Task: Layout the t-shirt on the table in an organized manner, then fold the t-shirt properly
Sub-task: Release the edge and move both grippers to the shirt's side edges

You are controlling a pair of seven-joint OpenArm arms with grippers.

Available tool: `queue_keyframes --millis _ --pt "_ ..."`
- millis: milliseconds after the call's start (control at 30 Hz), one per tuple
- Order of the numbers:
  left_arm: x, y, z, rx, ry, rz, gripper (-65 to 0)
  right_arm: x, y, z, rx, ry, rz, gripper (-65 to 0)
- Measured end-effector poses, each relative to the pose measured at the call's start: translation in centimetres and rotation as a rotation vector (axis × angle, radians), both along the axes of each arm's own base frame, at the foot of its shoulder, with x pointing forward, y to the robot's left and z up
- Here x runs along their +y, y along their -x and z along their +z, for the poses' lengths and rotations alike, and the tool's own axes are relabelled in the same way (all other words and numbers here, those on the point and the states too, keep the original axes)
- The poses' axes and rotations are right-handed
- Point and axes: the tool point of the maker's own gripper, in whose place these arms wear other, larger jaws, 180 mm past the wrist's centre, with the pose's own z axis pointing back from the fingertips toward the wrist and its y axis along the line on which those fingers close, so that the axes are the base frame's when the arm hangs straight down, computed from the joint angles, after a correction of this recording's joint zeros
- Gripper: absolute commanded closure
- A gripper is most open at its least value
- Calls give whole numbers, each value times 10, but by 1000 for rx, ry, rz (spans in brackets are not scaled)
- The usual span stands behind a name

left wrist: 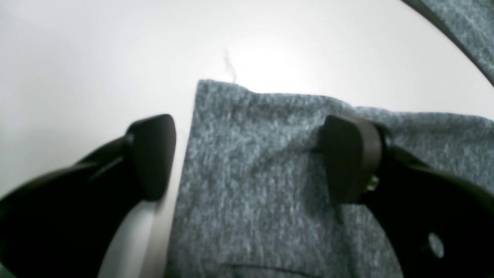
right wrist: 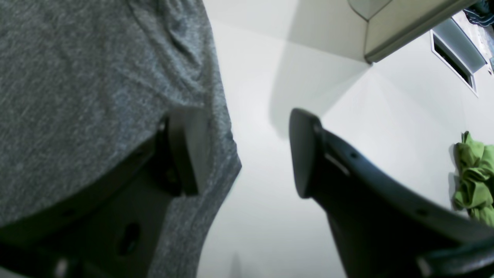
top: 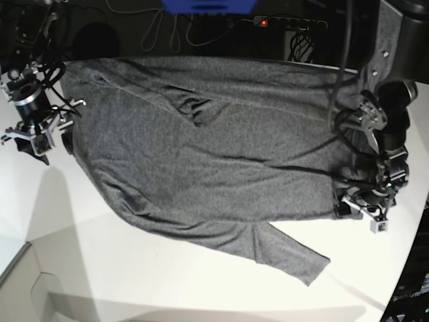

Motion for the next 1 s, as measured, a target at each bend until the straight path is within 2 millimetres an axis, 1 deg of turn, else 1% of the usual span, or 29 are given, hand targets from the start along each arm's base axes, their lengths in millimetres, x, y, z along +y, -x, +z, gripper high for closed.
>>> queue_keyframes --millis 100,233,300,333,500,533,600,767,800,867,1000 --pt "1 1 -1 1 12 7 -578 -9 2 2 -4 9 -22 -344" --pt "1 1 -1 -3 16 11 -575 -8 2 2 -3 8 -20 -344" --pt "2 1 -1 -3 15 11 -555 -10 2 3 -1 16 -17 -344" --pt "2 1 -1 -3 15 12 -530 -10 2 3 -2 18 -18 -344" --pt "3 2 -2 3 13 16 -328 -10 2 3 -2 19 -17 -344" --pt "4 2 -2 4 13 16 -304 -10 2 3 -2 19 -17 -344" --pt "4 3 -3 6 13 16 -279 -10 2 3 -3 18 -17 -344" --pt "3 3 -3 6 14 16 -266 -10 2 3 -2 18 -17 -344" --pt "3 3 -3 6 14 16 -246 -10 2 3 -2 18 -17 -344" --pt "3 3 -3 6 14 17 -184 -10 2 3 -2 18 -17 -344" --pt "3 3 -4 11 18 18 -19 -10 2 3 -3 18 -17 -344"
